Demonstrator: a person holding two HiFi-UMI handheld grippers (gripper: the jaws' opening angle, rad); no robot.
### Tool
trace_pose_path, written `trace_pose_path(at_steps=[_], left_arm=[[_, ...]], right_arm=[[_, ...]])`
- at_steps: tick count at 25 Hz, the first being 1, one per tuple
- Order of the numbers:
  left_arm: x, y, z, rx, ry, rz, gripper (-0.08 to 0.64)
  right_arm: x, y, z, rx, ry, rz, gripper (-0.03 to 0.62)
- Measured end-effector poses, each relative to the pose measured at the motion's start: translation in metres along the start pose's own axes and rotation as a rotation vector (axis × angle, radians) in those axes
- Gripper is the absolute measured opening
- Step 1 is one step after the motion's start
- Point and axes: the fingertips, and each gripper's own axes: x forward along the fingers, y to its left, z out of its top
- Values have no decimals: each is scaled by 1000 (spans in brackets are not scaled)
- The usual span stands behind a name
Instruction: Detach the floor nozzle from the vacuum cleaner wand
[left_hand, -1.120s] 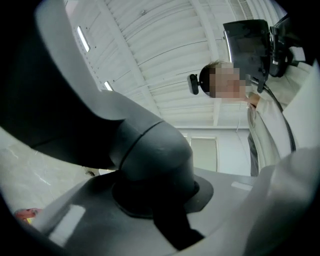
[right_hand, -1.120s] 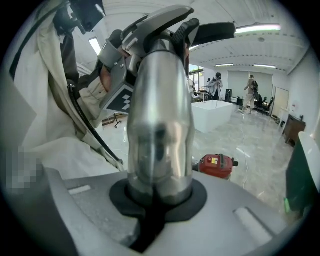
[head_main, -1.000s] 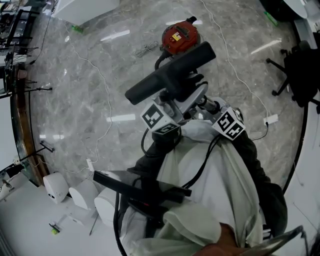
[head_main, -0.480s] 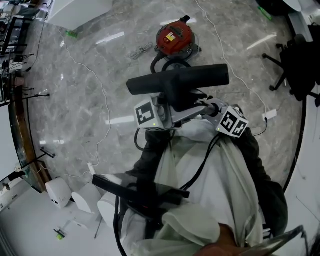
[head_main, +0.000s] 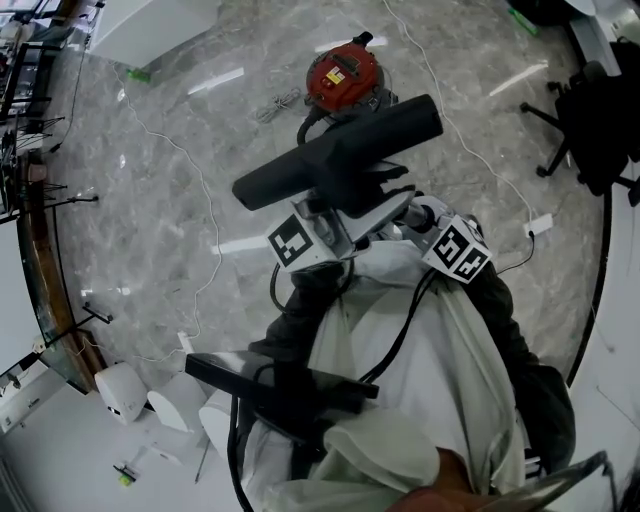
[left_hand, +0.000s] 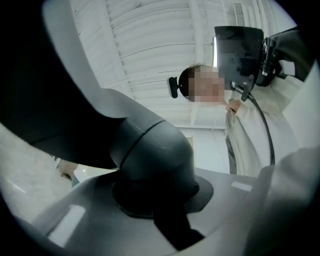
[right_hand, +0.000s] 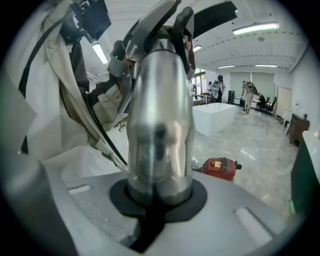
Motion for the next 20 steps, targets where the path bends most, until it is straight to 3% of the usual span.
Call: trace_pose_path(at_steps=[3,4,6,9,14,20], left_arm=[[-5,-24,6,-199,-51,-238,78],[-5,-31,8,-223,-71,-291,78],[-5,-37,8,-206,-86,-309,78],[-3,-30,6,-180,-91,-236,78],[7,-13,-4,29,4,-15,78],[0,13,-12,36,36,214,95]], right_arm=[[-2,12,1,-66,-29,82,40],[-3,14,1,-84,-34,96,40],[-5,13,-2,-107,-32,99,40],[-7,7,-4,-106,-28,83,40],[-5,0,-6,-33,-20,8,40],[-1,-3,-12,34,14,-69,40]])
